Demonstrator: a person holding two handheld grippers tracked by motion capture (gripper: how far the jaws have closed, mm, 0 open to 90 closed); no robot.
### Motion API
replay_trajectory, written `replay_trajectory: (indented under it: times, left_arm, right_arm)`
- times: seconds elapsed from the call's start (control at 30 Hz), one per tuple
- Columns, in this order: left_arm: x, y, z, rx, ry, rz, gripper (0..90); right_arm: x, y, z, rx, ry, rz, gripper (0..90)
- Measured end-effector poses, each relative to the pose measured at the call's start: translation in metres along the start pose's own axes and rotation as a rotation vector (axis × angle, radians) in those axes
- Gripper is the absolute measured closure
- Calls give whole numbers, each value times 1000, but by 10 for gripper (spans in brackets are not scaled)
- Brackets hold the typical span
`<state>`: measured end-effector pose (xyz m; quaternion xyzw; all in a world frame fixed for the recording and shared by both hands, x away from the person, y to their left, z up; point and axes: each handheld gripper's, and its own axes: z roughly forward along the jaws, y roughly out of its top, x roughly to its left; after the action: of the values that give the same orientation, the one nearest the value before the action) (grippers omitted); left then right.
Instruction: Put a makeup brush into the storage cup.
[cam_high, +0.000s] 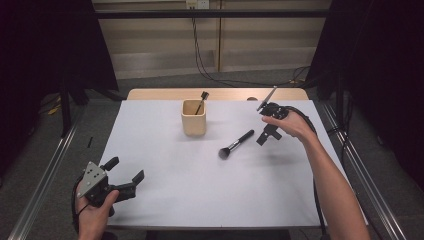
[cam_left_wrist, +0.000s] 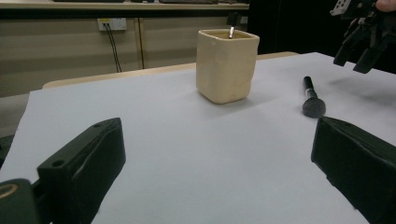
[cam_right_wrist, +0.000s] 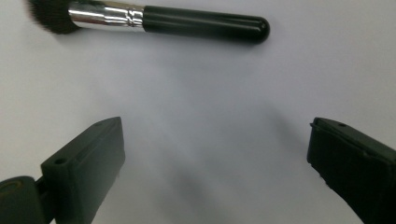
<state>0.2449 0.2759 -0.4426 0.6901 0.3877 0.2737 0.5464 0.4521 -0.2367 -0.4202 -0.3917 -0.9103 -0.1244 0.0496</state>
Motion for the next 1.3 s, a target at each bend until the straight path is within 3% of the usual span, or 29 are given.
replay_trajectory:
  times: [0.1,0.2,0.3,0.37,0.4,0.57,0.7,0.87,1.0,1.17,1.3]
  left_arm:
    - [0,0,-1,0,-2,3,30]
    - [0,0,-1,-1,-1,1,30]
    - [0,0,-1,-2,-1,1,30]
    - [0,0,-1,-2,-1,1,30]
    - [0,0,-1,-1,0,2,30]
    - [1,0,-1,-1,-2,3,30]
    - [1,-1,-1,1,1,-1,30]
    - [1,-1,-1,3,2,0,30]
    - [1,-1,0,1,0,-1,30]
    - [2,-1,-2,-3,4,-4,31]
    - [2,0,-2,0,3,-2,31]
  right_arm:
    - [3,4,0,15,-23,-69,71]
    - [5,10,0,10,-16,-140,71]
    - [8,14,4,4,-34,-237,60]
    - [8,15,6,12,-34,-254,59]
    - [10,19,9,26,-9,-286,68]
    - [15,28,13,17,-33,-416,73]
    - [16,34,13,26,-46,-484,93]
    - [17,43,14,23,-47,-515,130]
    - [16,51,16,37,-81,-493,213]
    - [15,59,16,37,-71,-533,201]
    - [14,62,21,45,-65,-527,192]
